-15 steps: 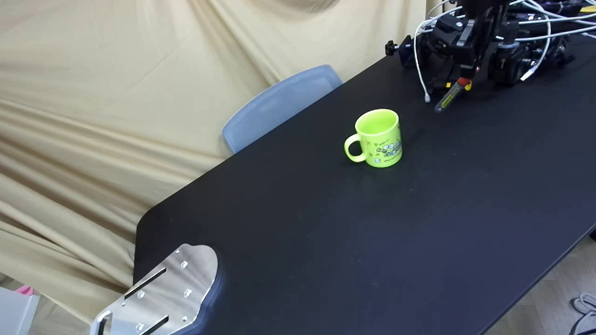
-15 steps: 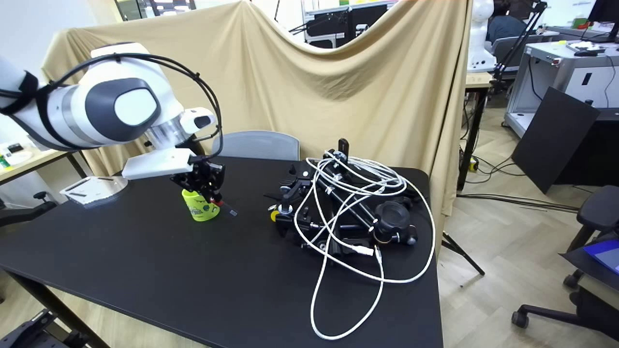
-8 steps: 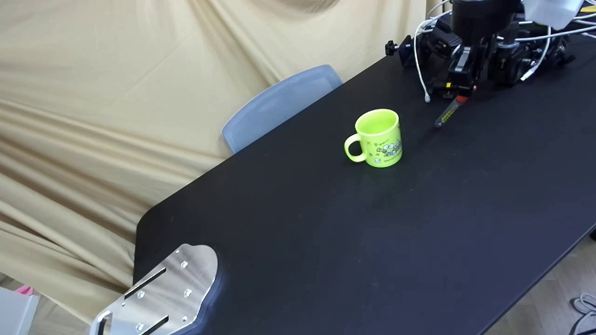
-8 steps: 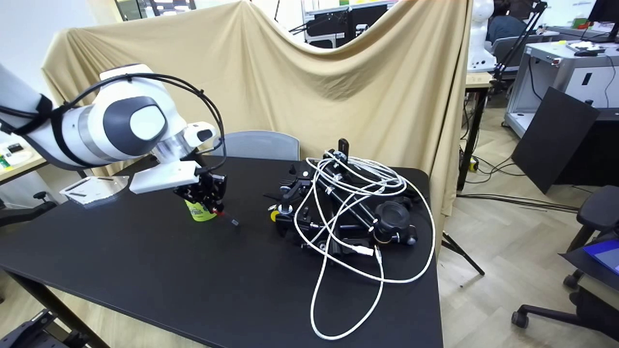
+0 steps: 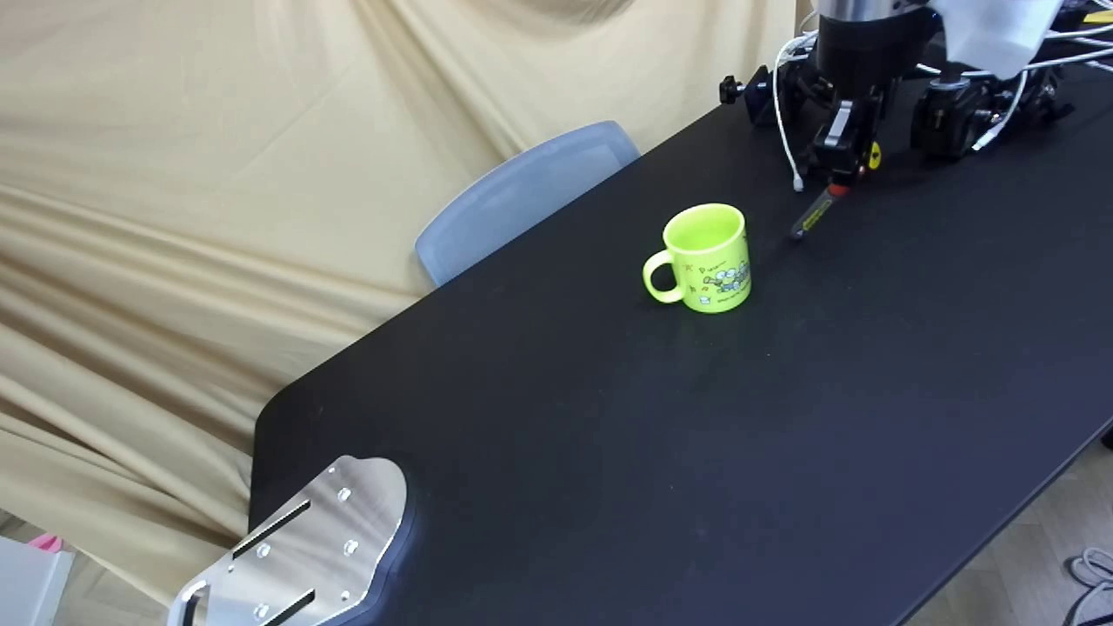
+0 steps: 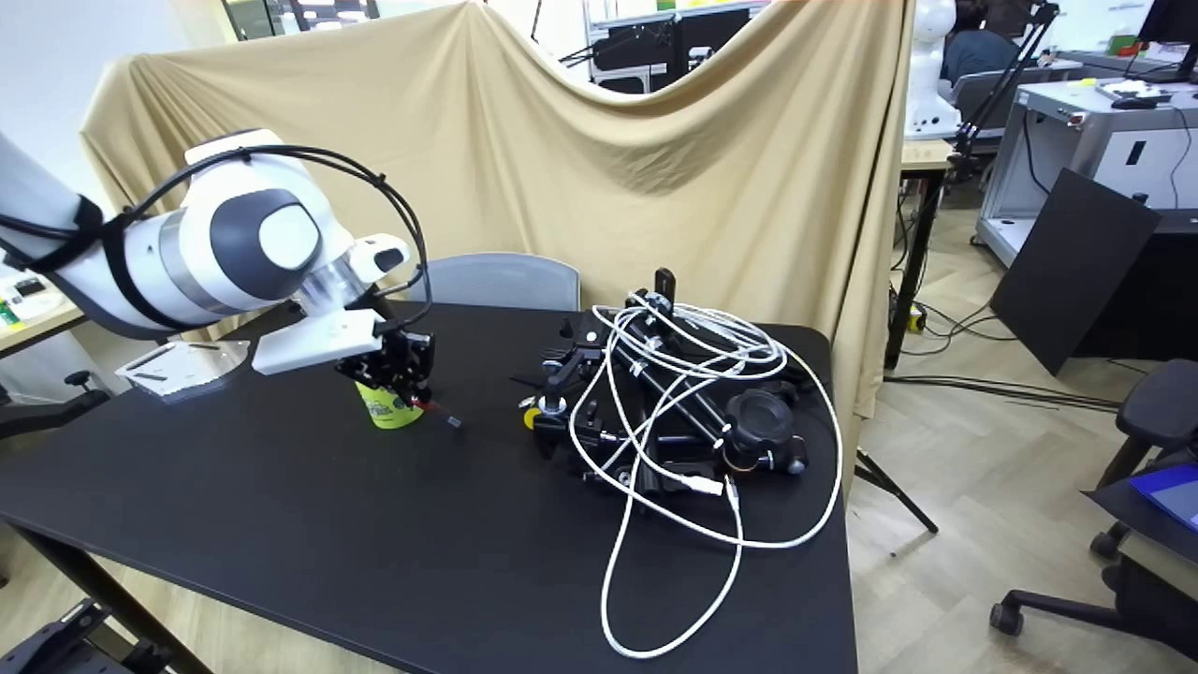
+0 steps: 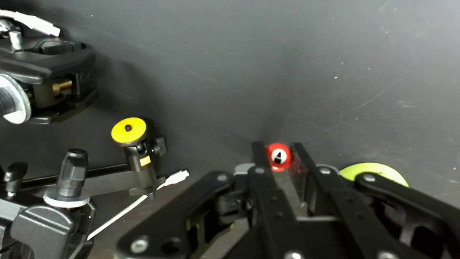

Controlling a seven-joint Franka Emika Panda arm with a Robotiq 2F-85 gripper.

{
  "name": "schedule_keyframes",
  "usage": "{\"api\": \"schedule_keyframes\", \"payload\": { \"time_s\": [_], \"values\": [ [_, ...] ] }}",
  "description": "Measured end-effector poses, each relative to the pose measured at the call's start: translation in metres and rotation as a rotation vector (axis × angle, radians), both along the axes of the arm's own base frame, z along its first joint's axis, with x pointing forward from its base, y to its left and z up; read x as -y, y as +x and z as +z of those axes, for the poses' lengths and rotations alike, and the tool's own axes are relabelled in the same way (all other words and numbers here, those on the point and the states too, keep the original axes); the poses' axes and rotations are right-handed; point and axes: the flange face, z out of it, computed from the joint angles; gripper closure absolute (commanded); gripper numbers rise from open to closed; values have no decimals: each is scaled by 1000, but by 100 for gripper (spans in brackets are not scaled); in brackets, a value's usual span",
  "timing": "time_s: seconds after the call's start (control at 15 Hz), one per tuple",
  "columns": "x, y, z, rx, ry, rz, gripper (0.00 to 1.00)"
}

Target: Pick up the pen from the cup and put it on the table.

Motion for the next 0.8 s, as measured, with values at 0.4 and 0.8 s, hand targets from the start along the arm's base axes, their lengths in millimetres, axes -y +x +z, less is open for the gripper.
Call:
{"api": "schedule_keyframes", "payload": {
  "time_s": [0.4, 0.8],
  "values": [
    [-5, 6, -4, 65, 56, -94, 95],
    [-6, 6, -23, 75, 88, -145, 41]
  ]
}}
